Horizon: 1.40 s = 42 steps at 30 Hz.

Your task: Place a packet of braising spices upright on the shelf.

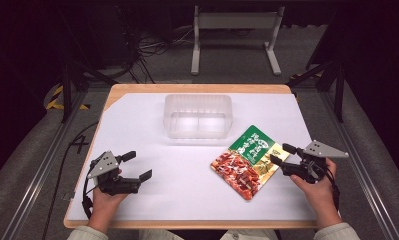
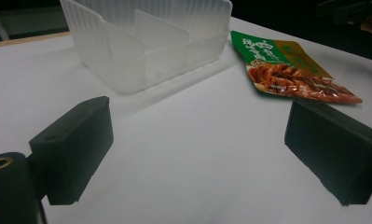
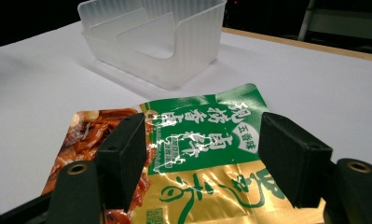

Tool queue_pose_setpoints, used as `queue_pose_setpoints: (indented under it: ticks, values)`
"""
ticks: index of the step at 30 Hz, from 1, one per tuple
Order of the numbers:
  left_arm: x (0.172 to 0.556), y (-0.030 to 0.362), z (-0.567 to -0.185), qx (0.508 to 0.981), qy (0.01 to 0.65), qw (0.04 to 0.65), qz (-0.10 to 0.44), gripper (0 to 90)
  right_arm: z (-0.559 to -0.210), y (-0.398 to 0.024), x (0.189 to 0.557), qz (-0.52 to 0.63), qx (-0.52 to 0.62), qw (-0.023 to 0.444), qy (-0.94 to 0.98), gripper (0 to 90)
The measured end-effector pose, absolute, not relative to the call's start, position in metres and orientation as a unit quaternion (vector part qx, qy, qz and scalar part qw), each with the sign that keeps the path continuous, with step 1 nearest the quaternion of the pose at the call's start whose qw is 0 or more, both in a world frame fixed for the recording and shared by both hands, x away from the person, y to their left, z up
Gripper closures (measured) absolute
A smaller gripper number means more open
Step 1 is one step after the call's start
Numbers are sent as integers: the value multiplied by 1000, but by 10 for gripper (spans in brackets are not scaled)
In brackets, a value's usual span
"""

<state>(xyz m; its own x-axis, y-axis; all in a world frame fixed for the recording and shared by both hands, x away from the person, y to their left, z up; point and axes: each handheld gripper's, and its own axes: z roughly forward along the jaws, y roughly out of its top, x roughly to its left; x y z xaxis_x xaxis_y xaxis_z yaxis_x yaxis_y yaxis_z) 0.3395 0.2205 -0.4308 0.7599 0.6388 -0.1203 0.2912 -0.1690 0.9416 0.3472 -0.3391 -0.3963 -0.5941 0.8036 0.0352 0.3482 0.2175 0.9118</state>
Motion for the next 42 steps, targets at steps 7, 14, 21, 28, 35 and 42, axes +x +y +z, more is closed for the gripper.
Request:
queue_pose_setpoints:
  ticks: [7, 14, 21, 28, 35, 42]
  values:
    - [340, 220, -431, 751, 310, 563, 153, 85, -388, -342, 360, 473, 403, 222, 751, 326]
    - [341, 219, -432, 751, 310, 564, 152, 85, -381, -348, 372, 468, 429, 204, 745, 326]
    - [340, 219, -431, 752, 308, 563, 152, 84, -382, -351, 379, 465, 435, 209, 743, 323]
    - [341, 219, -431, 753, 304, 562, 154, 84, -393, -359, 386, 455, 449, 212, 739, 307]
    - [341, 219, -432, 753, 306, 562, 152, 84, -410, -363, 395, 418, 476, 205, 746, 304]
    - [341, 219, -432, 753, 308, 562, 150, 84, -424, -366, 401, 393, 496, 191, 751, 297]
